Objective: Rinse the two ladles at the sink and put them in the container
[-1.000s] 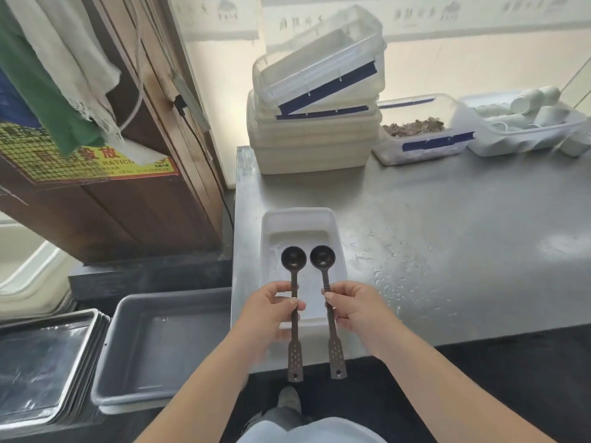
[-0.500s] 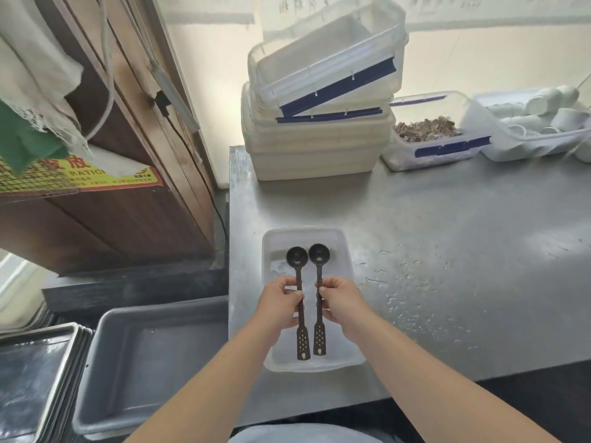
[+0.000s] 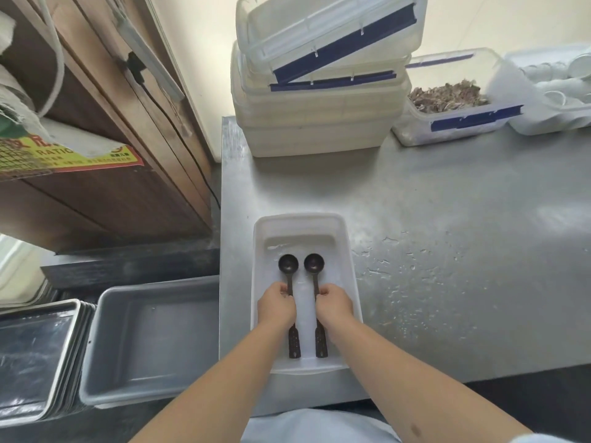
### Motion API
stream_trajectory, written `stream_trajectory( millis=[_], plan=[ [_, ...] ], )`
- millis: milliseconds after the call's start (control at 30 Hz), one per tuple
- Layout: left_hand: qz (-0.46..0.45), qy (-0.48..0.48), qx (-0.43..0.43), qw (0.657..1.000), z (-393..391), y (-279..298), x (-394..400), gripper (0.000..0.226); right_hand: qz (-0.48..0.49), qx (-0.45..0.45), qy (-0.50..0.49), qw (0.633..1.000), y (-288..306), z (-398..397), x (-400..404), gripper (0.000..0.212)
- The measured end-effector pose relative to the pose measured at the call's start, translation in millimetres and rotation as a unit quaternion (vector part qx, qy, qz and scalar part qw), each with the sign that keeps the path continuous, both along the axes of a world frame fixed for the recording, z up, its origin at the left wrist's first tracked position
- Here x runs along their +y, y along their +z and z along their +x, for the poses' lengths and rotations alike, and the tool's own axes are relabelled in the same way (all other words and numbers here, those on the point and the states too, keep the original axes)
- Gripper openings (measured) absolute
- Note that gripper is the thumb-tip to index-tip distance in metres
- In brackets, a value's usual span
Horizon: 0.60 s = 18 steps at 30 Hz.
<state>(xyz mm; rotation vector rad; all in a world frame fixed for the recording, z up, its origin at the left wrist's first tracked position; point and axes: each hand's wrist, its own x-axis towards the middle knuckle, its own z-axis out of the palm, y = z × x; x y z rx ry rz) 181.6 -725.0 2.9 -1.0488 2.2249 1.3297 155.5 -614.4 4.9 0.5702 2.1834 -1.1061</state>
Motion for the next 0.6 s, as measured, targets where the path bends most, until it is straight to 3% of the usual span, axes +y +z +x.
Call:
stream_trajectory(
  millis=[167,600],
  plan=[
    [-0.036,0.006,0.010,0.999,-1,-1,6,0.023,0.040,0.009,0.030,0.999,-6,2,-2,0.030],
    [-0.076,0.020,0.024,0.997,10,-6,9,0.032,0.056,0.062,-0.026,0.996,-15,9,-4,0.029]
  ],
)
